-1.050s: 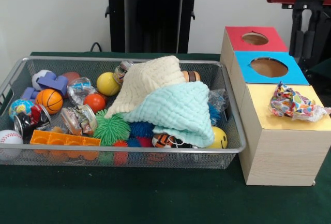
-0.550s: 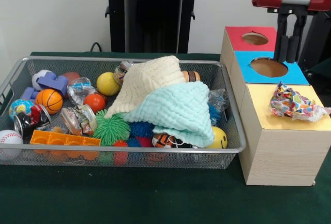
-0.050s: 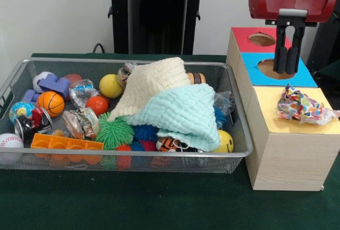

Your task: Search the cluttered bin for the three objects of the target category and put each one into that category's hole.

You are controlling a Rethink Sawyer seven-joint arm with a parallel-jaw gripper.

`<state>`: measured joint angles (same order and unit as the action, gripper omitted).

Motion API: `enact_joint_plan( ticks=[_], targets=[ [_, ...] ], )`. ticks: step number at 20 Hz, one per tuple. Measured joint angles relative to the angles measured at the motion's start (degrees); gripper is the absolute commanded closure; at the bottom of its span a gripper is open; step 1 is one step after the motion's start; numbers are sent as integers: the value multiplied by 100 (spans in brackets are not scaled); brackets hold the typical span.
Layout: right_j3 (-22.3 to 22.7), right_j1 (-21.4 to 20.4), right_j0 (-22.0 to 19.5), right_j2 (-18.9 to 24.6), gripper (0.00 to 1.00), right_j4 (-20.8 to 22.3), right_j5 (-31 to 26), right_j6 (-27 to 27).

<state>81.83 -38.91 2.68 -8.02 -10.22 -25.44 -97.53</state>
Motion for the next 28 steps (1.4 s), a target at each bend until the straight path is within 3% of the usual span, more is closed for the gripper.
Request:
enact_joint_plan(
  ticks=[9,28],
  targets=[
    [217,35,3,143,100,-313,0,0],
    [229,73,171,132,100,-557,1,0]
  ],
)
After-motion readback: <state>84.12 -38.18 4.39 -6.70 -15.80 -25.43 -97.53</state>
